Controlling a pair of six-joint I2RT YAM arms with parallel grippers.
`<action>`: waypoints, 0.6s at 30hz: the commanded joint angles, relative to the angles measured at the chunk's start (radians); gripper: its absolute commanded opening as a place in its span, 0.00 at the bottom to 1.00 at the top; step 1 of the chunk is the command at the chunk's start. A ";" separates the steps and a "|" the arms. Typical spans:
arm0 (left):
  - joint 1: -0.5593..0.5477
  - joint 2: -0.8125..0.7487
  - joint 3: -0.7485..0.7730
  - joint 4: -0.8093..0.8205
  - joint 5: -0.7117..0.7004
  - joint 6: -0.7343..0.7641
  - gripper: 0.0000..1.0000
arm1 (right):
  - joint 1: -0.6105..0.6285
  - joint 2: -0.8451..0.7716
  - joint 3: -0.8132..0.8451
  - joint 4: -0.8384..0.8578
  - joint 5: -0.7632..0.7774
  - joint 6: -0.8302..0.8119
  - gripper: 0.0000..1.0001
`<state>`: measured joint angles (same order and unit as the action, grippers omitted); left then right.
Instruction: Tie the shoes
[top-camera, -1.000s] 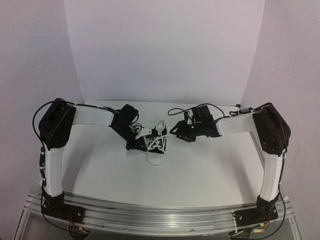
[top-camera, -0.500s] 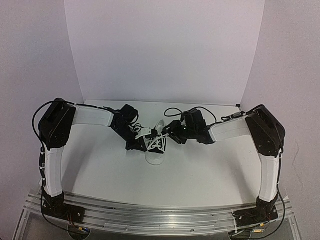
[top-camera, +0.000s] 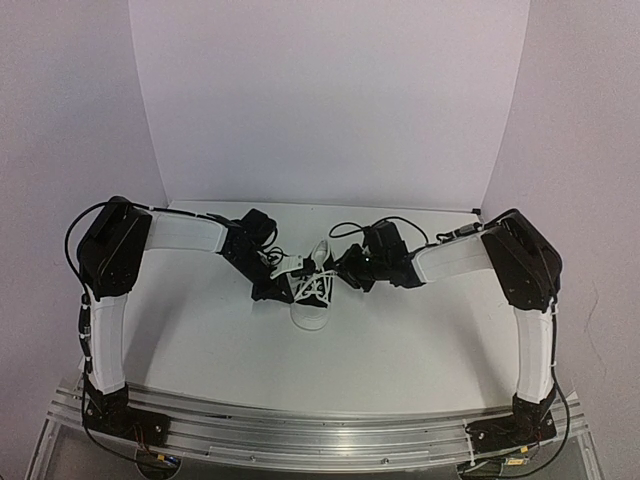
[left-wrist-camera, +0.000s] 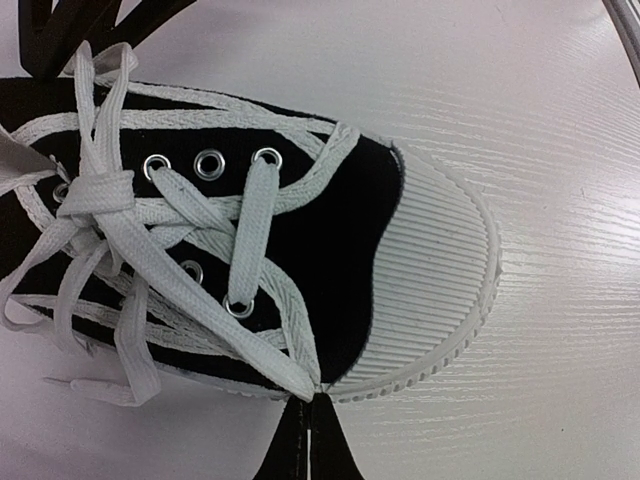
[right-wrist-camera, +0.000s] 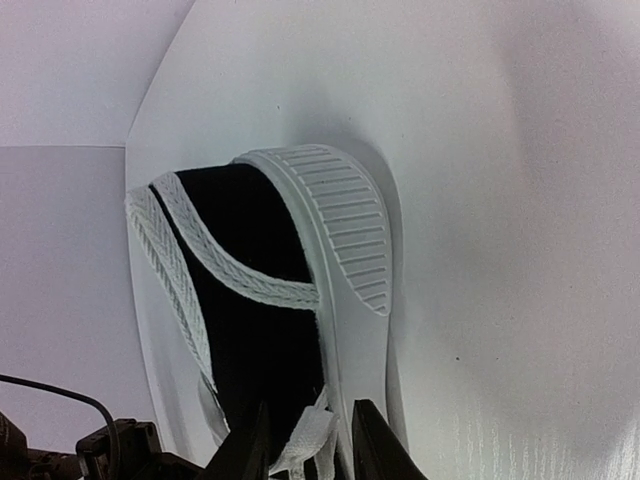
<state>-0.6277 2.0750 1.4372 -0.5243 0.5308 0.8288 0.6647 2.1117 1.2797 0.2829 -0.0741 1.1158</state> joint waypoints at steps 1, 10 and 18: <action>-0.006 -0.023 0.015 0.004 0.024 -0.009 0.00 | 0.009 0.005 0.020 0.004 -0.014 0.049 0.31; -0.008 -0.021 0.020 0.006 0.023 -0.006 0.00 | 0.009 0.002 -0.007 0.028 -0.018 0.140 0.12; -0.008 -0.030 0.018 -0.025 0.027 0.008 0.00 | 0.004 -0.059 -0.063 0.033 0.038 0.117 0.00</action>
<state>-0.6285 2.0750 1.4372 -0.5252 0.5304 0.8294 0.6684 2.1105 1.2580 0.3097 -0.0798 1.2425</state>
